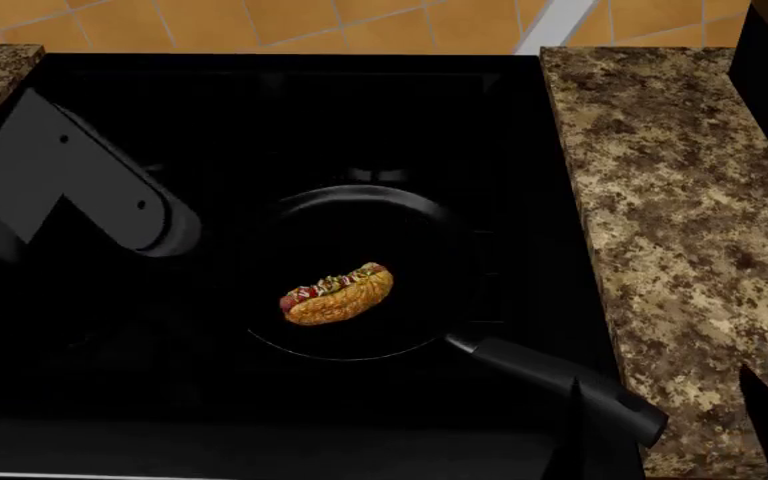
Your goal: Pick the hot dog from the plate and place it in the pan.
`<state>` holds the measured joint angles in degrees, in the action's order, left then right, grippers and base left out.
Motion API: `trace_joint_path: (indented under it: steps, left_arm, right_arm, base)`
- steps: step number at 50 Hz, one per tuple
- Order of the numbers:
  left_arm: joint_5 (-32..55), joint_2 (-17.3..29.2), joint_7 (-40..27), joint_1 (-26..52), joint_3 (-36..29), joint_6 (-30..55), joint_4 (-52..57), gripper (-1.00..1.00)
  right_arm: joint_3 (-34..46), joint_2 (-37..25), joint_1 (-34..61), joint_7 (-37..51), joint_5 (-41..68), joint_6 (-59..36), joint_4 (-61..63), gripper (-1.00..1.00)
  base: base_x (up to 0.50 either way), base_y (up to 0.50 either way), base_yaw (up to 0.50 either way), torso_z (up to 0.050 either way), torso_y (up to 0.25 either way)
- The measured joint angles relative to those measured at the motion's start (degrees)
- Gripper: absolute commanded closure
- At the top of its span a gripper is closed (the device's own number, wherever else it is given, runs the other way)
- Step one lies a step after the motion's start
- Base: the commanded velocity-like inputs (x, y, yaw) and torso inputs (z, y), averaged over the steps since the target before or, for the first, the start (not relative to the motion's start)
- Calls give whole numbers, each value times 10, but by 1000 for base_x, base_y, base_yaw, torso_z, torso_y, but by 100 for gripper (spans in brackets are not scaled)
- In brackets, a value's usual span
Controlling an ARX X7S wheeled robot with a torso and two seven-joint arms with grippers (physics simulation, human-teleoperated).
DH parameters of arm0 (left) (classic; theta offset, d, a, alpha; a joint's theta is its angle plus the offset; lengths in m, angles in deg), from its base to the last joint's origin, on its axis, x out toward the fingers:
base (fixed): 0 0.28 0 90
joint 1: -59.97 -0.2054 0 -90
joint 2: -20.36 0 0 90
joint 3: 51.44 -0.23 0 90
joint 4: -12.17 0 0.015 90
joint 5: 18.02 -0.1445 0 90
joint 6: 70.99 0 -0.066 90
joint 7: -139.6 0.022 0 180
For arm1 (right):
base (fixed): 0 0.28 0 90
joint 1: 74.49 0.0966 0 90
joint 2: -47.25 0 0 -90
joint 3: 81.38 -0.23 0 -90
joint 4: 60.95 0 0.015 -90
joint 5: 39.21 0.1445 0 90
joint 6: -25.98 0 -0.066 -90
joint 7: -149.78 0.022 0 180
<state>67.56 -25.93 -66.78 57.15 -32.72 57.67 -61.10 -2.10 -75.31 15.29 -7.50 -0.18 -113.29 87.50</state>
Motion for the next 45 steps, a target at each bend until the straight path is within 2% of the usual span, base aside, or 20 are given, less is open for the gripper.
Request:
trace_joint_path:
  steps: [24,37,45]
  left_arm:
    - [56,139,-119,-38,40,-46,175,-100]
    - [71,201,-163,-58,56,-77,240,-100]
    - [80,239,-185,-68,65,-97,267,-100]
  right_arm:
    - [56,-148,7,162,124,97,11,-100]
    - [155,-288,53,277,186,216,12,-100]
    - [209,-360,118,325,243,254,12,-100]
  base:
    - [0,0,0,0,0]
    - [0,0,0,0,0]
    - [0,0,0,0,0]
